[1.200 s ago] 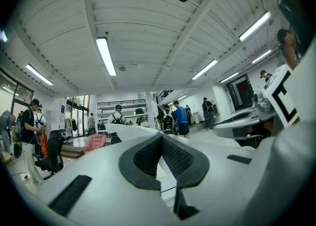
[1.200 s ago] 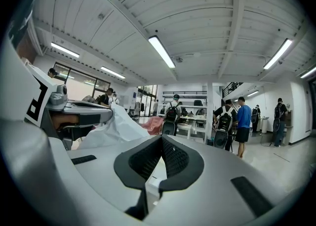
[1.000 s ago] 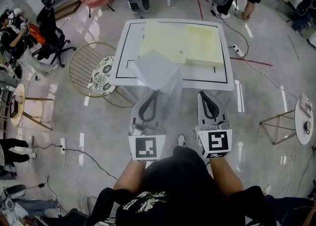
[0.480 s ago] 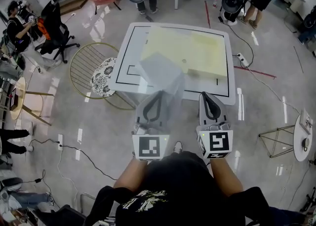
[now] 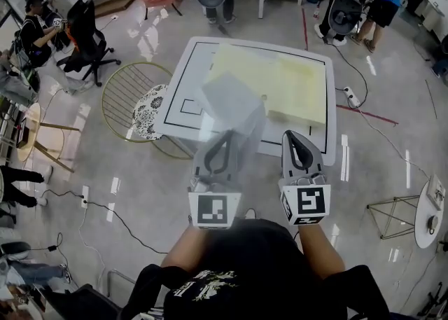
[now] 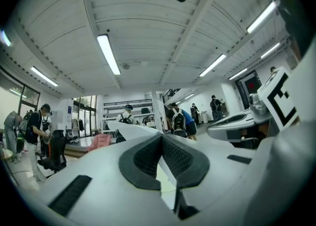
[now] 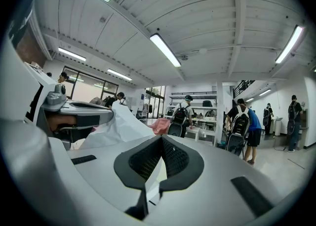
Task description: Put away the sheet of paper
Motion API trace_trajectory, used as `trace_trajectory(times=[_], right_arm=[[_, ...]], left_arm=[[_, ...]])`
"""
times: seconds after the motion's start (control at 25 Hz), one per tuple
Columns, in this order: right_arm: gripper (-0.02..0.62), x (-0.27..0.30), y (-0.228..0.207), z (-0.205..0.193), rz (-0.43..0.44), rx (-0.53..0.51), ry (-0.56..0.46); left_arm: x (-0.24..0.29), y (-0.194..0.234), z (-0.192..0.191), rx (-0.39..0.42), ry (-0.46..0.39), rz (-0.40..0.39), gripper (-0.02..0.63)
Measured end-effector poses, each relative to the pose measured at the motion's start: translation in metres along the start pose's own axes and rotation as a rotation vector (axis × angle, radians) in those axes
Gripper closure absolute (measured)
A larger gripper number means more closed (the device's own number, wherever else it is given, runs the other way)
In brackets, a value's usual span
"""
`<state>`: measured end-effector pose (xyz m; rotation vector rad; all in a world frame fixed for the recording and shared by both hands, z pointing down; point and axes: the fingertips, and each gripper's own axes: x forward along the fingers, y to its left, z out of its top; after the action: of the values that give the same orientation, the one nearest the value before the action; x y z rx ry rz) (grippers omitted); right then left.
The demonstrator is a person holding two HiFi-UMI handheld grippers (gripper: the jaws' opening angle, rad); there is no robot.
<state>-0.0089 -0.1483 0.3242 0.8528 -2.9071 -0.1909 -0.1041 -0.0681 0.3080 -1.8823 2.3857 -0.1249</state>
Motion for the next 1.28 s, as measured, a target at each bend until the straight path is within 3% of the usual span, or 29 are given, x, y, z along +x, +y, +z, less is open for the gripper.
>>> trace_trajectory(times=[0.32, 0.72, 1.28], right_arm=[[0.598, -0.001, -0.008, -0.009, 0.001, 0.009, 0.002], [0.598, 0.005, -0.026, -0.018, -0.039, 0.023, 0.018], [0.598, 0.067, -0.051, -0.022, -0.039, 0.019, 0.033]], left_arm=[[0.003, -0.002, -0.007, 0.0, 0.023, 0.02, 0.606], [0.027, -0.007, -0.01, 0.013, 0.023, -0.012, 0.606], [0.088, 0.014, -0.02, 0.005, 0.024, -0.021, 0.606]])
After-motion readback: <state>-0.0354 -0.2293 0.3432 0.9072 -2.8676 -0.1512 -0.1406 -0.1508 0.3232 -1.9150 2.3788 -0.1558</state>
